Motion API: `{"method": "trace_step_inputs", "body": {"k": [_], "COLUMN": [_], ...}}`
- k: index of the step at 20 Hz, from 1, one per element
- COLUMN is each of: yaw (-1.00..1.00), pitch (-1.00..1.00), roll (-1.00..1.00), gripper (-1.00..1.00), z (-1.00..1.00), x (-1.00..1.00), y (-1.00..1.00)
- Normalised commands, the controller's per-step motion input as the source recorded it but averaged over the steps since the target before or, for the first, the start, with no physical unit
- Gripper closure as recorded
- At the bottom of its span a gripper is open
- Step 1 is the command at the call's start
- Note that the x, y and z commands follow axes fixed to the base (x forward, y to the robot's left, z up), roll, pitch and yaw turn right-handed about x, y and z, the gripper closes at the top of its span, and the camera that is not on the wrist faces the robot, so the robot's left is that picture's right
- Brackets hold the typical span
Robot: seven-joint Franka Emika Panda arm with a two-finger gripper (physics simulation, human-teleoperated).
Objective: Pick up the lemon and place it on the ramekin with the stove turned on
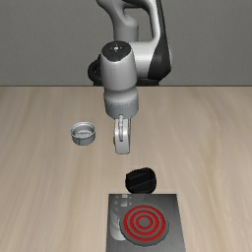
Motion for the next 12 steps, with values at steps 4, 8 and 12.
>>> {"method": "trace_step_inputs", "body": {"k": [4,8,12], "yaw": [0.00,0.00,0.00], "pitch": [0.00,0.00,0.00], "roll": [0.00,0.00,0.00], "gripper": [1.00,1.00,1.00], "z": [0.00,0.00,0.00], "x": [-1.00,-1.00,-0.25], "y": [0.00,0.00,-0.75]}}
